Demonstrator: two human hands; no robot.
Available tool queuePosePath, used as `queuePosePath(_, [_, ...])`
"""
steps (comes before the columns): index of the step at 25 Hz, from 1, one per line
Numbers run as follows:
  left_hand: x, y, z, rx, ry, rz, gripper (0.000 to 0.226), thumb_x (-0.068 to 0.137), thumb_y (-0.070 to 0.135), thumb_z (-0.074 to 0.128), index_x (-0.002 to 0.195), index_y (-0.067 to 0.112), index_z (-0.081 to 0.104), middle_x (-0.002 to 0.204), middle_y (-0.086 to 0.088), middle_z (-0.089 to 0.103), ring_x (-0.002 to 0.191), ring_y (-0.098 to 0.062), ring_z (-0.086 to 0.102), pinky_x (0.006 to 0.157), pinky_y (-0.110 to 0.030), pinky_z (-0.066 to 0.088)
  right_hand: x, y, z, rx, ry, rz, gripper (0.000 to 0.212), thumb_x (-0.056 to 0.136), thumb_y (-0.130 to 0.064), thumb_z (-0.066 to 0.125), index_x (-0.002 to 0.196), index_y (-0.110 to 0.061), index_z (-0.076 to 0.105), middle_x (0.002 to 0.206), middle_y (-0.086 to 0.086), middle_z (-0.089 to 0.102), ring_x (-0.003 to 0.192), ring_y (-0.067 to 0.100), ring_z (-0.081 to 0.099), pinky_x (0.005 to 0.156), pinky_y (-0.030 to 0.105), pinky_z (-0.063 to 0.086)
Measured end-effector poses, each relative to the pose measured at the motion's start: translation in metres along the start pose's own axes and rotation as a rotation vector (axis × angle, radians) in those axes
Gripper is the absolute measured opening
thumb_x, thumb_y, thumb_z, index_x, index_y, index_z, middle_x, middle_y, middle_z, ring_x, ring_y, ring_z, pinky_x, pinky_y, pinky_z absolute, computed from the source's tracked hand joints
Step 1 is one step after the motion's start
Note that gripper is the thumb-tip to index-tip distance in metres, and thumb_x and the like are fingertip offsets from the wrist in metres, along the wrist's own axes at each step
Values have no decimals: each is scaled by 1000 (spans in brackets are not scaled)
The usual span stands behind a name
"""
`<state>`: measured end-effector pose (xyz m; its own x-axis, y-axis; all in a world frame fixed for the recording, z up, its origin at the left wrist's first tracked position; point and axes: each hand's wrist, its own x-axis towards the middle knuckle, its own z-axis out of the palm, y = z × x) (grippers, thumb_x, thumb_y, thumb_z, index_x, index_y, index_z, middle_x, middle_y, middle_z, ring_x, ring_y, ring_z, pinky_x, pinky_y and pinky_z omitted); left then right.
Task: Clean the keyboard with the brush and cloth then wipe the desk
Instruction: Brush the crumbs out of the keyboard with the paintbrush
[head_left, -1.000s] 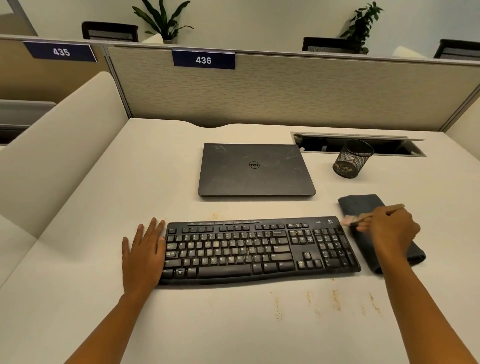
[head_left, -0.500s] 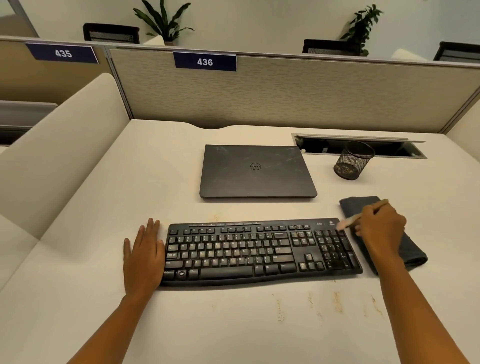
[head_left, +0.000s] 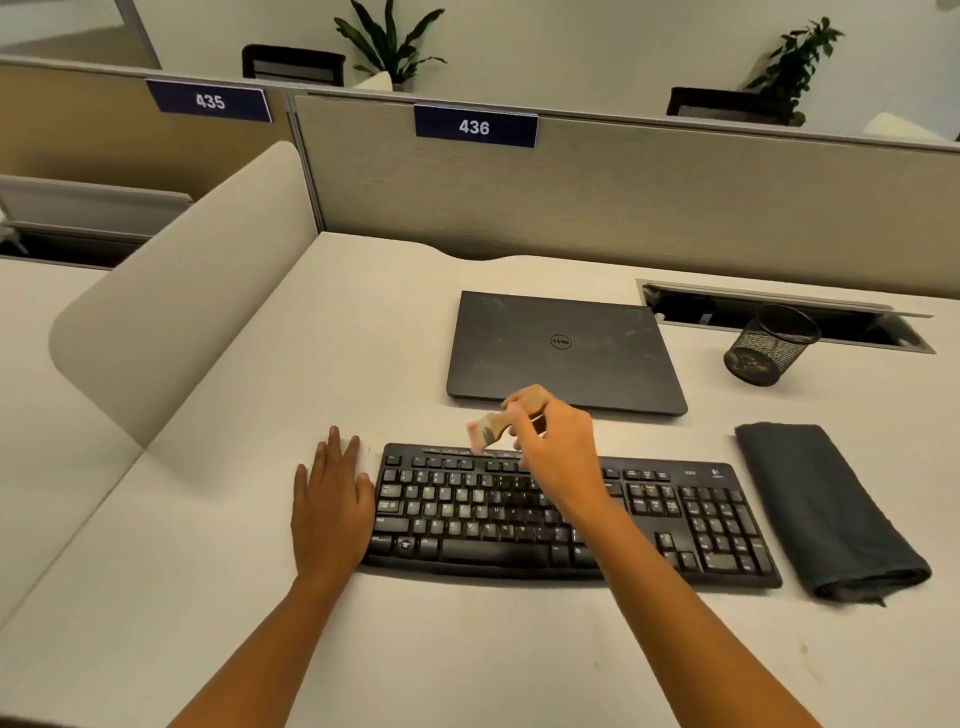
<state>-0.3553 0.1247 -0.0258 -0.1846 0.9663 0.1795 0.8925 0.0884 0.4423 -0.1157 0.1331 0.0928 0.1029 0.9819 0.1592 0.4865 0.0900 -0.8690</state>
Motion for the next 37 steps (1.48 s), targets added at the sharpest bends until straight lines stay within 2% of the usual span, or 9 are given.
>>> queuePosePath(4, [2, -2, 1, 7, 8, -11, 51, 100, 21, 41, 150, 13, 35, 161, -6, 21, 149, -24, 19, 121, -41, 10, 19, -32, 46, -91, -276, -197, 10, 94, -11, 57, 94, -8, 67, 89, -6, 62, 76, -6, 55, 67, 7, 40])
queuePosePath(7, [3, -2, 4, 44, 8, -4, 58, 96, 32, 26, 151, 15, 33, 161, -6, 20, 149, -24, 17, 121, -42, 9, 28, -56, 69, -58, -441, -248, 10, 89, 0, 53, 90, 4, 62, 94, 7, 60, 77, -4, 61, 71, 25, 56])
queuePosePath(9, [3, -3, 4, 52, 11, -3, 61, 94, 35, 22, 152, 15, 31, 162, -6, 19, 150, -23, 16, 121, -42, 8, 31, -67, 82, -113, -523, -271, 12, 88, -1, 51, 87, 9, 58, 93, 14, 61, 78, 14, 66, 72, 44, 57])
queuePosePath(11, [3, -4, 5, 57, 13, -4, 62, 95, 35, 22, 152, 16, 30, 161, -6, 19, 150, -23, 16, 121, -42, 8, 32, -68, 88, -108, -582, -223, 14, 91, -3, 50, 89, 10, 56, 93, 15, 64, 76, 23, 69, 69, 48, 58])
queuePosePath(16, [3, -5, 4, 60, 8, -11, 62, 92, 30, 26, 151, 13, 34, 161, -7, 22, 149, -24, 19, 121, -43, 9, 33, -54, 71, -168, -529, -149, 8, 93, -4, 51, 91, -6, 58, 91, -3, 66, 77, 7, 66, 76, 35, 58])
queuePosePath(20, [2, -4, 3, 64, -1, 0, 56, 97, 25, 32, 151, 12, 33, 160, -9, 23, 148, -26, 21, 121, -45, 11, 31, -32, 35, -237, -489, -143, 8, 93, -10, 55, 94, -4, 61, 97, 5, 68, 86, 14, 66, 79, 36, 57])
queuePosePath(24, [2, -5, 2, 70, -2, -7, 55, 97, 21, 35, 151, 11, 33, 160, -9, 24, 148, -26, 21, 121, -43, 10, 27, -8, -6, -273, -429, -110, 7, 94, -6, 55, 93, -5, 62, 92, -3, 66, 80, -2, 61, 69, 18, 50])
queuePosePath(33, [2, -4, 2, 70, -15, -5, 55, 98, 13, 44, 151, 10, 33, 160, -9, 24, 148, -26, 20, 121, -44, 10, 14, 29, -90, -463, -343, -166, 14, 89, 1, 56, 77, -3, 61, 85, 4, 62, 79, 12, 58, 66, 15, 41])
queuePosePath(37, [2, -5, 2, 72, -19, -6, 54, 98, 12, 45, 151, 9, 34, 159, -10, 25, 148, -27, 21, 121, -45, 11, 11, 49, -123, -547, -311, -194, 15, 85, 8, 55, 73, 0, 62, 78, 0, 59, 73, 5, 55, 65, 14, 39])
